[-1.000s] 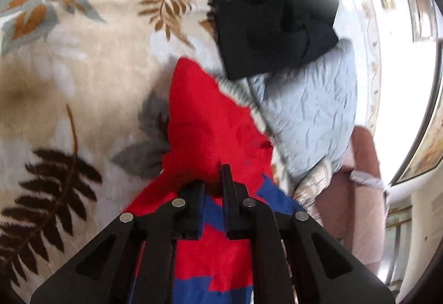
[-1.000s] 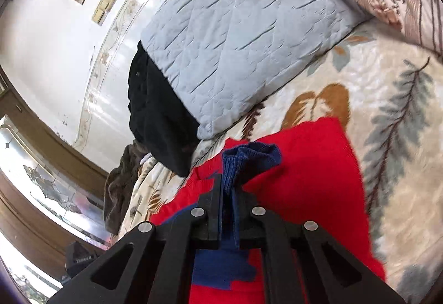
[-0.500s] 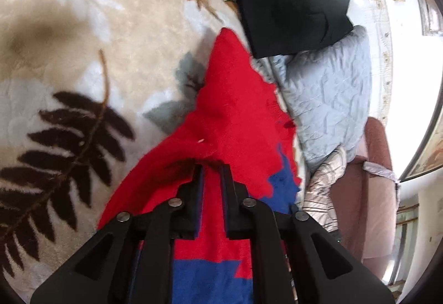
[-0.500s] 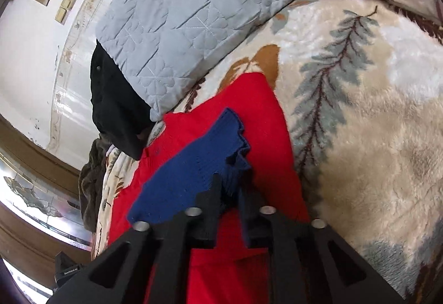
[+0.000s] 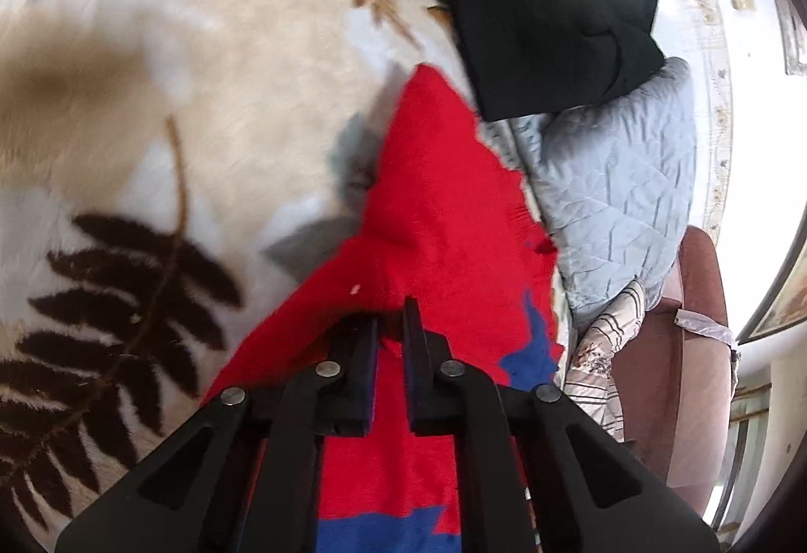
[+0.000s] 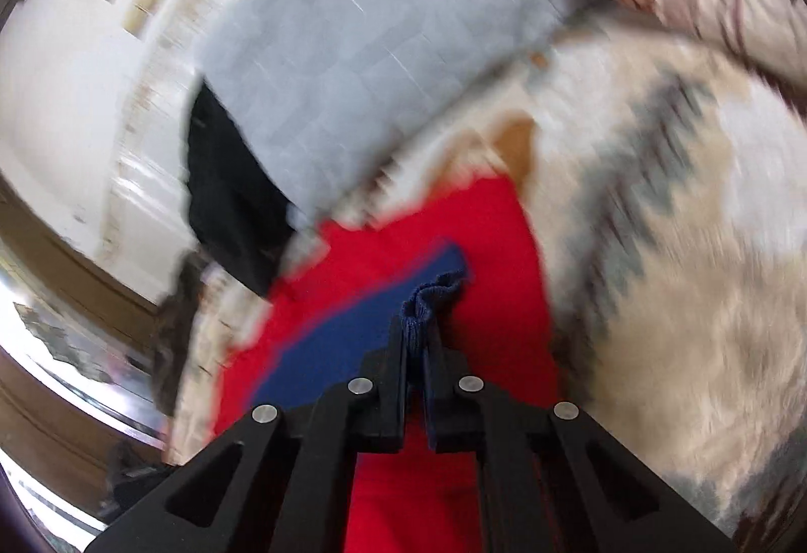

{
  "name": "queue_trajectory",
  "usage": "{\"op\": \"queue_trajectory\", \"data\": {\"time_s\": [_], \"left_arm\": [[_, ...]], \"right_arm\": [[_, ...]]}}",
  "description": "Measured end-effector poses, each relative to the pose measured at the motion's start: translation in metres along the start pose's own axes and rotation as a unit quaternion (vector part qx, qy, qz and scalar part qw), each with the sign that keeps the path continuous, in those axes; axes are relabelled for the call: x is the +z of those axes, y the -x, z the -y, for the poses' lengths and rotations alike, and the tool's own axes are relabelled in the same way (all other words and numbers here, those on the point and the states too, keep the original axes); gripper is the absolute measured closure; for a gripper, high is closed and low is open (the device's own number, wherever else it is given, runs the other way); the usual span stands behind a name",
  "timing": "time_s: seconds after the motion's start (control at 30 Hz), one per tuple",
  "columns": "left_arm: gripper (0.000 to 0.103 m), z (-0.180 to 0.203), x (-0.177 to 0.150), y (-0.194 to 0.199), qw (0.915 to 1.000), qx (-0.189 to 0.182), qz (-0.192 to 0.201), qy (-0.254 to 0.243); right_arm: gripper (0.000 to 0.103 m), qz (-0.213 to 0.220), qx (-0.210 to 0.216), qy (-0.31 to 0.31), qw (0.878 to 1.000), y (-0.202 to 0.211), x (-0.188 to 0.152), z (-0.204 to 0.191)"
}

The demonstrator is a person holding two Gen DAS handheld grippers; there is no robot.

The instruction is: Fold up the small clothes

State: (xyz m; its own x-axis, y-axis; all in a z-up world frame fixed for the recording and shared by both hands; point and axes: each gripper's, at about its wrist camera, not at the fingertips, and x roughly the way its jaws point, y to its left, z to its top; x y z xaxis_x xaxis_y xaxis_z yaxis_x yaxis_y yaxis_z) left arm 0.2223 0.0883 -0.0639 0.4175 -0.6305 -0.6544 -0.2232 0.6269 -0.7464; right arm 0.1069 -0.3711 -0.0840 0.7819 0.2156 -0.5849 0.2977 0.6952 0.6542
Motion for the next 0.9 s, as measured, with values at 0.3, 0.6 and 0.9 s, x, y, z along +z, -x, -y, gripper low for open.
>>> {"op": "queue_trajectory", "data": {"time_s": [0.3, 0.6, 0.9], "left_arm": [[0.096, 0.011, -0.025, 0.030, 0.9975, -0.013, -0.019, -0.067], [0.087, 0.062, -0.012, 0.013, 0.9888, 0.035, 0.019, -0.144], [0.096, 0.046, -0.002, 0.011, 0.9924, 0.031, 0.002, -0.119]], "right_arm": [[0.091, 0.050, -0.016, 0.017, 0.998, 0.044, -0.002, -0.019], [0.091, -0.015, 0.045, 0.107, 0.993, -0.008, -0.025, -0.075], [0.090, -0.031, 0.048, 0.132, 0.990, -0.022, -0.019, -0.096]]}}
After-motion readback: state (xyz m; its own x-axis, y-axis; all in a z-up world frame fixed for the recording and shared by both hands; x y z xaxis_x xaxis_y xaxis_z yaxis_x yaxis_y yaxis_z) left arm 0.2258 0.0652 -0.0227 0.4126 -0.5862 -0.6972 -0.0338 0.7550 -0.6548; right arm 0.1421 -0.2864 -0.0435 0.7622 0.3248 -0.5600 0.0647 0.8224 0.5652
